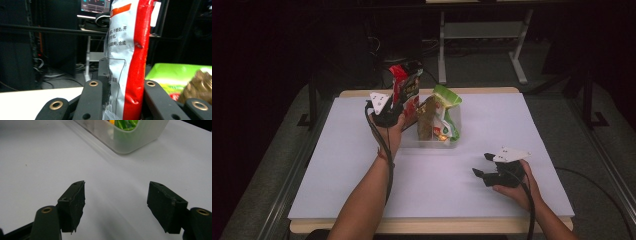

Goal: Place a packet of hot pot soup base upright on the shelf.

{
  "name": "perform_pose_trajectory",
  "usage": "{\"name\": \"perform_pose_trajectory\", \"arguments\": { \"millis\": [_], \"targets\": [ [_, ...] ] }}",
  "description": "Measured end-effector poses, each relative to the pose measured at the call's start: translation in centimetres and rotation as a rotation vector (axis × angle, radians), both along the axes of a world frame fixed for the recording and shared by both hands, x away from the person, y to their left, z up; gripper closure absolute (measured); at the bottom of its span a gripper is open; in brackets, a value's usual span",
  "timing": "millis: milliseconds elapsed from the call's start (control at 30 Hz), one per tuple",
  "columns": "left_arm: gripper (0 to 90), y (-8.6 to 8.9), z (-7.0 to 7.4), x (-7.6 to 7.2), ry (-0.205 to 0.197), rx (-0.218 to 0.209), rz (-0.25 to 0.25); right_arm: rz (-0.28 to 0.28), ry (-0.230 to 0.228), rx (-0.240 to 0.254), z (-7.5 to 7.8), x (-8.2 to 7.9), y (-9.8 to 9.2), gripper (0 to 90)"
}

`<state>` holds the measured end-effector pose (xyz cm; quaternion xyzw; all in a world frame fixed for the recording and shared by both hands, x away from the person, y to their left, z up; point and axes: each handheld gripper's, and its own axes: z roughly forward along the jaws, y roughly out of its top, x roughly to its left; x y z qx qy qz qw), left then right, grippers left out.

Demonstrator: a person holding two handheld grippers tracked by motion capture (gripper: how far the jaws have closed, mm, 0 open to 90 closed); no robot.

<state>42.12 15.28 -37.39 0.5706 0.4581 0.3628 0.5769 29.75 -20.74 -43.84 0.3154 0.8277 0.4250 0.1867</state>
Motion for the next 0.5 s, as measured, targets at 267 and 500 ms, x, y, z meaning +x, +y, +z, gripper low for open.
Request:
{"name": "perform_pose_trajectory", "arguments": {
  "millis": [267, 500],
  "targets": [
    [76.2, 0.6, -2.6, -1.1, 0.012, -0.009, -0.063, 0.013, 0.003, -0.012, -0.1, 0.0, 0.5, 29.9],
    [75.6, 1.5, -2.4, -1.4, 0.043, 0.055, -0.111, 0.01, -0.001, -0.011, 0.0, -0.1, 0.2, 29.9]
  ]
}}
